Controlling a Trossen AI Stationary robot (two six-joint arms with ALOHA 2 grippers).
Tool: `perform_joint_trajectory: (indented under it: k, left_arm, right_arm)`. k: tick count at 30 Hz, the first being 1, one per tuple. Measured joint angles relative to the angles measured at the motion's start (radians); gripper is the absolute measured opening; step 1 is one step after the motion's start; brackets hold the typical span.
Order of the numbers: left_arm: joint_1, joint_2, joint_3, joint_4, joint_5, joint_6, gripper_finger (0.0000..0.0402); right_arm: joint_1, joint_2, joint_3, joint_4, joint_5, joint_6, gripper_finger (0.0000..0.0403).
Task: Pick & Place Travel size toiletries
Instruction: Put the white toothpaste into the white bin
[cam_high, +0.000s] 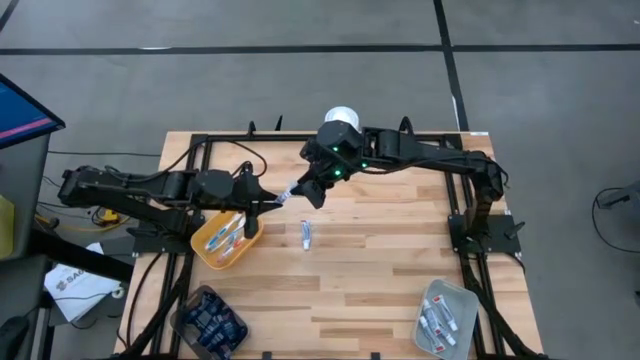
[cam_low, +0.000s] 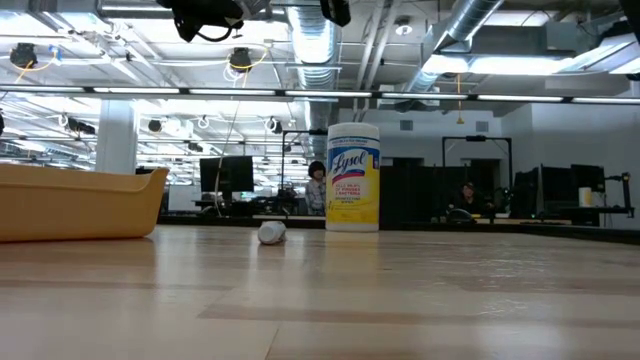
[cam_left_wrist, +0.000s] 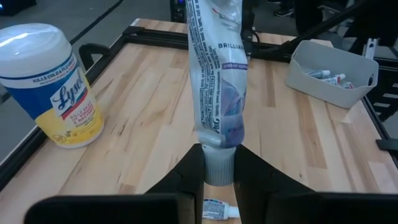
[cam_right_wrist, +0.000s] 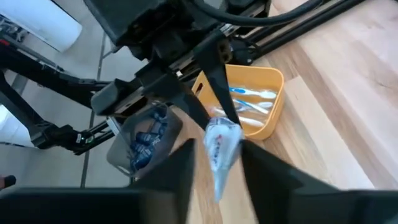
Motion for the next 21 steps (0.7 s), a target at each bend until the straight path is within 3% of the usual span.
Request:
perform_joint_trajectory:
  k: [4, 6, 11, 18, 21]
  left_arm:
    - [-0.001, 0.000, 0.000, 0.004, 0.003, 0.000, 0.0048]
    - [0.000, 0.000, 0.000, 0.005, 0.003, 0.000, 0.0048]
    - [0.000, 0.000, 0.000, 0.008, 0.001, -0.012, 0.0057]
    - [0.004, -0.078, 0.000, 0.007, -0.001, -0.089, 0.0175]
    - [0.004, -0.188, 0.000, -0.008, -0.035, -0.068, 0.0194]
  right_arm:
    - [-0.001, 0.000, 0.000, -0.003, -0.011, -0.006, 0.0029]
    - [-0.001, 0.000, 0.000, -0.003, -0.011, -0.016, 0.0009]
    - [-0.004, 0.000, 0.000, 0.000, -0.014, -0.011, 0.0004]
    - [-0.004, -0.092, 0.026, -0.036, 0.068, -0.030, 0.0001]
    - [-0.002, -0.165, 0.027, -0.124, 0.166, -0.039, 0.0001]
